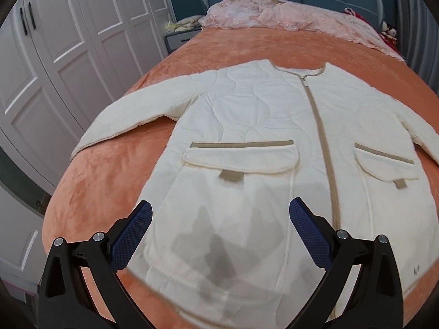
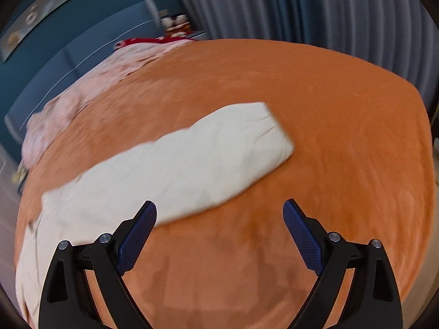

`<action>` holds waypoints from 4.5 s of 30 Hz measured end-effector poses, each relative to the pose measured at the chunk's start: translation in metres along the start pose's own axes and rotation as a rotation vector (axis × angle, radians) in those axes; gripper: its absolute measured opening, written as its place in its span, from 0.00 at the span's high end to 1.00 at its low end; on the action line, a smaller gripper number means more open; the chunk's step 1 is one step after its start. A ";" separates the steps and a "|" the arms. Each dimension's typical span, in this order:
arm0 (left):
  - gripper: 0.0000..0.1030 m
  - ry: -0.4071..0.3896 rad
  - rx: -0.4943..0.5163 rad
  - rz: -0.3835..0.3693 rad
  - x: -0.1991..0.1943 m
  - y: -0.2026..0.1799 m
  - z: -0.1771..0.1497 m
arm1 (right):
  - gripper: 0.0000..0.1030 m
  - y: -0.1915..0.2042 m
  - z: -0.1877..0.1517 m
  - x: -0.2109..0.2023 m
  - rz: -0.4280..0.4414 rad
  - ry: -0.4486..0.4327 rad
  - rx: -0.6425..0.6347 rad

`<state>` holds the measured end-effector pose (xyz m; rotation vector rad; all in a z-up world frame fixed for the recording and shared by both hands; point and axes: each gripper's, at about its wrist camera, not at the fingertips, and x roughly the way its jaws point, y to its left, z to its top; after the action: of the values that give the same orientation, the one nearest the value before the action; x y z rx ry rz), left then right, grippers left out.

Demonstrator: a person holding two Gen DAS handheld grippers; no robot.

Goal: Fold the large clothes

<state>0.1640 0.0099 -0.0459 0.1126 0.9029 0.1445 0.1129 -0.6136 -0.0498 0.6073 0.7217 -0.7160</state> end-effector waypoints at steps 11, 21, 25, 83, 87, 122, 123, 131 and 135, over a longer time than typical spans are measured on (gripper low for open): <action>0.05 0.048 -0.013 0.030 0.052 -0.008 0.014 | 0.30 -0.033 0.025 0.081 -0.014 0.018 0.161; 0.05 0.051 -0.033 0.045 0.063 0.005 0.022 | 0.91 0.049 0.050 0.061 0.092 -0.017 0.031; 0.05 0.050 -0.061 0.052 0.065 0.019 0.023 | 0.91 0.139 0.046 0.009 0.262 -0.084 -0.133; 0.52 0.207 -0.581 -0.557 0.151 0.038 0.080 | 0.48 0.262 -0.135 0.039 0.567 0.292 -0.151; 0.87 0.188 -0.549 -0.499 0.151 0.042 0.091 | 0.51 0.261 -0.128 0.065 0.584 0.315 -0.054; 0.92 -0.053 -0.189 -0.203 0.164 0.003 0.063 | 0.80 0.279 -0.156 0.014 0.295 0.022 -0.376; 0.92 -0.055 -0.186 -0.199 0.164 0.003 0.063 | 0.80 0.288 -0.162 -0.002 0.304 -0.010 -0.413; 0.92 -0.060 -0.178 -0.191 0.164 0.000 0.062 | 0.80 0.414 -0.245 -0.034 0.499 0.104 -0.671; 0.92 -0.062 -0.175 -0.188 0.164 -0.001 0.062 | 0.82 0.445 -0.283 -0.021 0.503 0.177 -0.711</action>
<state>0.3128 0.0351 -0.1348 -0.1295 0.8303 0.0441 0.3323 -0.1361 -0.0962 0.1749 0.8779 0.0805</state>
